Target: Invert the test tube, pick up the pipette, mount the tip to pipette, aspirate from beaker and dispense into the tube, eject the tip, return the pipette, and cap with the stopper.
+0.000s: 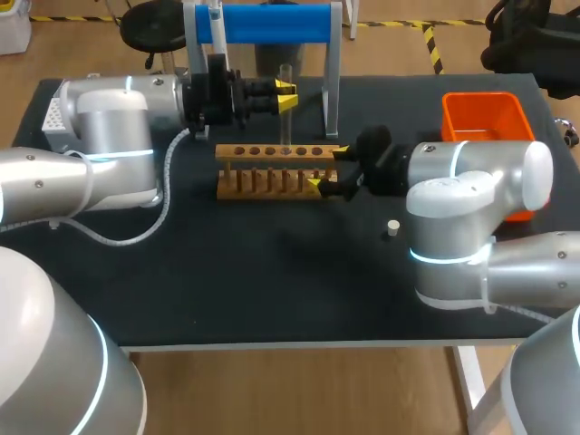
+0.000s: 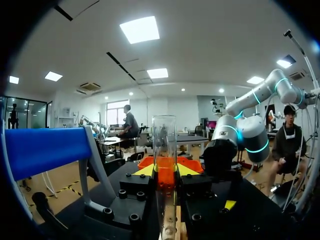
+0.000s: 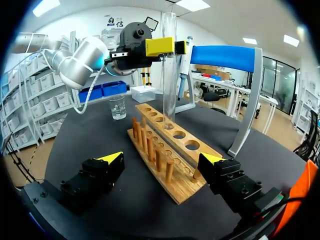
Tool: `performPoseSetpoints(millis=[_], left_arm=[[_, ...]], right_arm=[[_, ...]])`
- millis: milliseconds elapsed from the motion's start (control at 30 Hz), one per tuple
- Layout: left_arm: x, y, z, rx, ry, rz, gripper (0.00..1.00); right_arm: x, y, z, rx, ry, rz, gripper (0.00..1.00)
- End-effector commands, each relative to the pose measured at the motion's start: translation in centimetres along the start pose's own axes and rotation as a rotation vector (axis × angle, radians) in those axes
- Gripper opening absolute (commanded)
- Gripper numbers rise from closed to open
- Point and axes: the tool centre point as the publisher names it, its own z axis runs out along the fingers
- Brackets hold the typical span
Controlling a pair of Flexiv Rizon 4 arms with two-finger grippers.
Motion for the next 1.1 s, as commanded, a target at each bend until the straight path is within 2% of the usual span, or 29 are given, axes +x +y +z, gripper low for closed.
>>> performPoseSetpoints(millis=[33,1100], left_arm=[[-0.3,0.5,0.1,0.007,0.004,-0.001,0.0],[-0.3,2.4,0.1,0.006,-0.014,-0.02,0.0]], right_arm=[[0.0,-0.1,0.0,-0.002,-0.001,-0.001,1.0],[0.0,-0.1,0.0,-0.002,-0.001,-0.001,1.0]])
